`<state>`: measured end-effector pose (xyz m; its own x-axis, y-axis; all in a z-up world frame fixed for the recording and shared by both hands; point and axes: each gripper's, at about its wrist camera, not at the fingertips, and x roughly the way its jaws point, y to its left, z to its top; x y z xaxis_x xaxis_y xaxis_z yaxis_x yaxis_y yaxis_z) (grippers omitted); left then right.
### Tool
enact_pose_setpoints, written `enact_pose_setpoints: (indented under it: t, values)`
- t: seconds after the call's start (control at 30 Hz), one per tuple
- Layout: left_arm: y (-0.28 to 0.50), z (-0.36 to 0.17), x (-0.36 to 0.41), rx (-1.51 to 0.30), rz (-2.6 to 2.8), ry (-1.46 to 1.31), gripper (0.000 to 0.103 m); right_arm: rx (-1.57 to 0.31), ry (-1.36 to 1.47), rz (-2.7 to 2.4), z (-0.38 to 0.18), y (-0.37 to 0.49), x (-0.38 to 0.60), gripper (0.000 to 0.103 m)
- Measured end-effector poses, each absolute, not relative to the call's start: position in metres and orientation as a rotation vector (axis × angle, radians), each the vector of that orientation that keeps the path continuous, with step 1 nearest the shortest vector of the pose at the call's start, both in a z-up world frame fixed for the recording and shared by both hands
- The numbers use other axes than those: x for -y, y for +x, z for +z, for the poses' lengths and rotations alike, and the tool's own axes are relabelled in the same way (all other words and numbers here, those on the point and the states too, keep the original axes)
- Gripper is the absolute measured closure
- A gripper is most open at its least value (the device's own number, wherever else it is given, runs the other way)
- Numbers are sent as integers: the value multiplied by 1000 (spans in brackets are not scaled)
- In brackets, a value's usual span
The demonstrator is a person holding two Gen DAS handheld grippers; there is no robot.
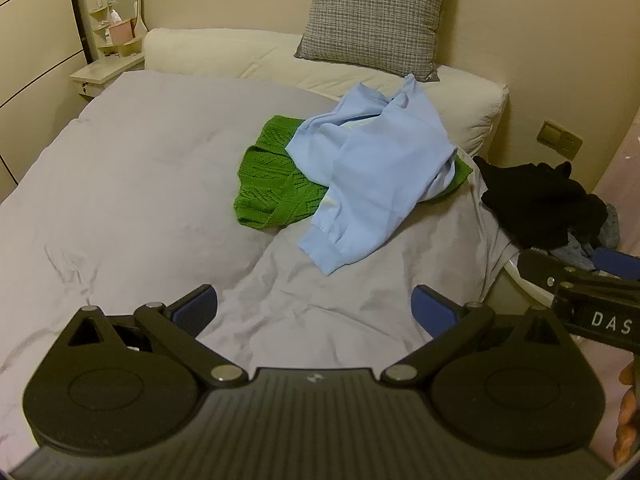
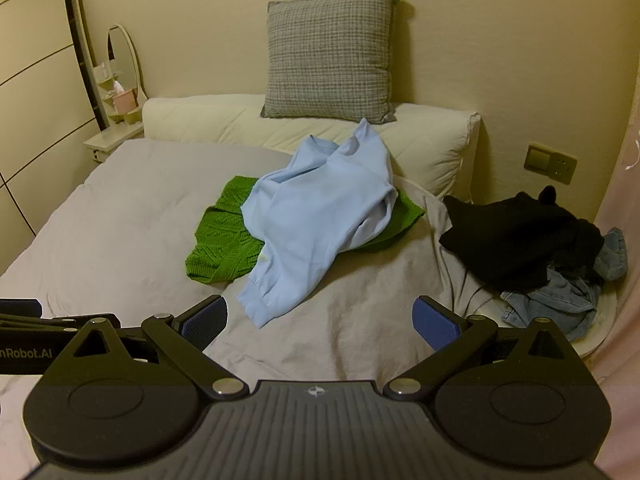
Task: Fold clothes
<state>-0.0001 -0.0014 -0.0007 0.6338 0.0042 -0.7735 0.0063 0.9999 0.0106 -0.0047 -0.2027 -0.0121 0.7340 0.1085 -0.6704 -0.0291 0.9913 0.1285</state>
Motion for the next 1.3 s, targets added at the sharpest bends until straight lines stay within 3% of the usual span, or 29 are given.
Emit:
enact_pose_setpoints:
  t: [1.3]
  values:
    - [7,-16,-26,-916,-24,-65,1,-734,61,74,-4,10,185,1]
